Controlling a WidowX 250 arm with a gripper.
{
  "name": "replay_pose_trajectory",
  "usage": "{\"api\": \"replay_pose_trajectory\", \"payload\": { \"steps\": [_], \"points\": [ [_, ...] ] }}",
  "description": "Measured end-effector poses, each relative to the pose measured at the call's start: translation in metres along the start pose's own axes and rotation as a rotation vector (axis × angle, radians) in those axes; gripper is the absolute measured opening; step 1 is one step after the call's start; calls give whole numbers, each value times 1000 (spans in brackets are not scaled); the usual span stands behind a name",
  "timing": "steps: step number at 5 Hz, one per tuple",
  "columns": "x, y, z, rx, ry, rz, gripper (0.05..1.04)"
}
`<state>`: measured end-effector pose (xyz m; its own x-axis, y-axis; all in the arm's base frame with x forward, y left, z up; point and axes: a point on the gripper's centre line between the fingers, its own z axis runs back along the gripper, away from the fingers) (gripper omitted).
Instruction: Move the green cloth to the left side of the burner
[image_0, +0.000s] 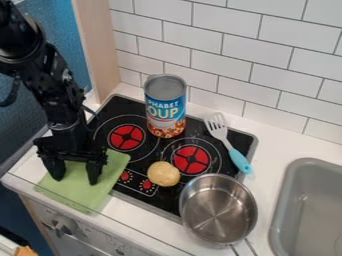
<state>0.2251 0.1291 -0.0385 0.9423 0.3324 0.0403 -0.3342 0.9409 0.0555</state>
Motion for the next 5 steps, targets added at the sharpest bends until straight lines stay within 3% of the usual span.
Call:
{"api": "replay_pose_trajectory", "payload": {
  "steps": [5],
  "points": [
    [72, -1, -1, -7, -81, 44, 1001]
  ]
}}
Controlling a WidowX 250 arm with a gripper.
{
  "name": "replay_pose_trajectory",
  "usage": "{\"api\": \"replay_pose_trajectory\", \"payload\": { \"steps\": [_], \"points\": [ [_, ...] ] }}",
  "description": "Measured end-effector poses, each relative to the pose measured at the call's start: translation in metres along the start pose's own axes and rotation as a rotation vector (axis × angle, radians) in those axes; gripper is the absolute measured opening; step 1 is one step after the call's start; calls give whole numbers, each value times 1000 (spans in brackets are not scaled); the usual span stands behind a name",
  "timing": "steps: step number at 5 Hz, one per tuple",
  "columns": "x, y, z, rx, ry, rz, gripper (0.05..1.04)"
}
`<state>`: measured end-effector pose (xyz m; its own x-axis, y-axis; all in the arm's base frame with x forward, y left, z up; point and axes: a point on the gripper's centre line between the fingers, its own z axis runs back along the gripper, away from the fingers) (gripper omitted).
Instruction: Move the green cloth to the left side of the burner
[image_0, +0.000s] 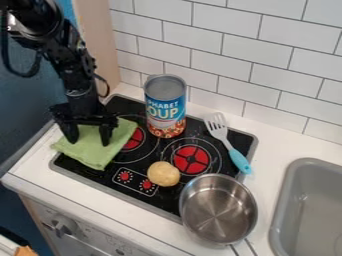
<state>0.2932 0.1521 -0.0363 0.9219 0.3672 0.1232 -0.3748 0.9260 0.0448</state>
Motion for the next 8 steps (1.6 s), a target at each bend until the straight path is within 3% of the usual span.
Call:
{"api": "replay_pose_trajectory", "payload": {
  "steps": [2, 4, 7, 8],
  "points": [
    [12, -5, 1, 0, -8, 35, 1001],
    [6, -5, 5, 1, -2, 43, 1001],
    [22, 0, 60, 21, -104, 85, 1001],
    [16, -8, 80, 27, -103, 74, 1001]
  ]
}}
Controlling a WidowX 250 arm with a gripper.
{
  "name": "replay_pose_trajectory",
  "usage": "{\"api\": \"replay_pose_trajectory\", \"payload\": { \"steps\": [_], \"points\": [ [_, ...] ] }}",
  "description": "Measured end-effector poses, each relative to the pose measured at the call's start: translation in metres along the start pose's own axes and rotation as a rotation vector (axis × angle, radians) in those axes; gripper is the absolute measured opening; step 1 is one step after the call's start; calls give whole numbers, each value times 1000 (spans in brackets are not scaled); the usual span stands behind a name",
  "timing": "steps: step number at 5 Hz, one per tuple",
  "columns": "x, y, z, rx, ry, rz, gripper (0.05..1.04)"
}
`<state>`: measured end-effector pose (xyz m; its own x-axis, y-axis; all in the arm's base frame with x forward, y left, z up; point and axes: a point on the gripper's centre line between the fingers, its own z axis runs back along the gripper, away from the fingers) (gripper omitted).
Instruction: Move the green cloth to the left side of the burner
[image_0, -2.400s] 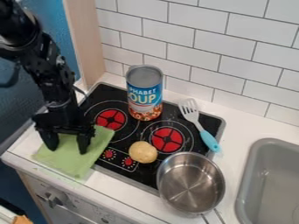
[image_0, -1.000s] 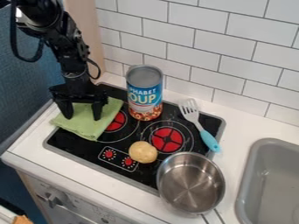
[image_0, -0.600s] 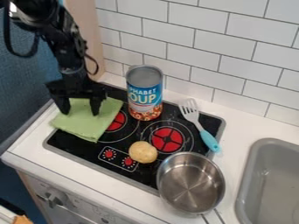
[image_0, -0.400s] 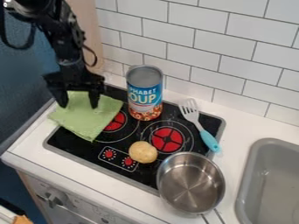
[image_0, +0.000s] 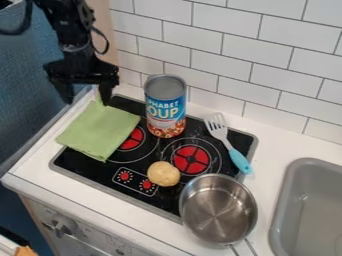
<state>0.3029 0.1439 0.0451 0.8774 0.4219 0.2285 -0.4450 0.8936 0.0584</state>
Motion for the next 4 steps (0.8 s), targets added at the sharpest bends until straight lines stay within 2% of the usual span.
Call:
{"api": "replay_pose_trajectory", "payload": {
  "steps": [2, 4],
  "points": [
    [-27, -19, 37, -14, 37, -71, 1001],
    [-44, -69, 52, -55, 8, -214, 1001]
  ]
}}
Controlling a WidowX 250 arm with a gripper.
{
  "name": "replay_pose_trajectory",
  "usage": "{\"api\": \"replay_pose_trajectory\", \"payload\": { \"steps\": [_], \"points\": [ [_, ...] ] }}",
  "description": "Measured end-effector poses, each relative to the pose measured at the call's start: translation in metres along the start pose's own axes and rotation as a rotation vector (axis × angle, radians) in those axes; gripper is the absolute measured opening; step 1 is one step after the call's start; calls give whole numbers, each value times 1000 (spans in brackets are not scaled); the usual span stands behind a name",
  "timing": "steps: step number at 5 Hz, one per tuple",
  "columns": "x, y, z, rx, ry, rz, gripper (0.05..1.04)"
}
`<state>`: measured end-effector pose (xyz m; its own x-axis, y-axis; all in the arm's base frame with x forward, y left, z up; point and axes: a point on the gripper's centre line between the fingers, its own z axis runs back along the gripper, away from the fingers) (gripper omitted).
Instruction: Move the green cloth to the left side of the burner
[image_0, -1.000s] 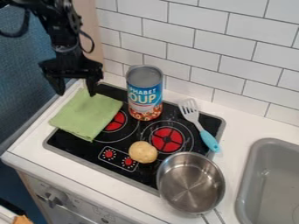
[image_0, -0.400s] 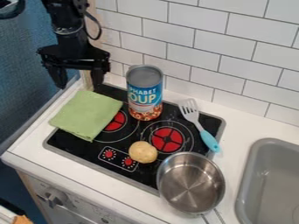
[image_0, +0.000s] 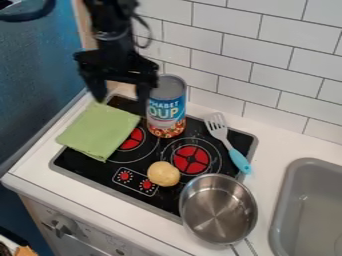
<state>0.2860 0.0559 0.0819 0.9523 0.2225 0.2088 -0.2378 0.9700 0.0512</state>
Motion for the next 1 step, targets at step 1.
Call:
{"api": "replay_pose_trajectory", "payload": {
  "steps": [1],
  "points": [
    [3, -40, 9, -7, -24, -111, 1000]
  ]
}}
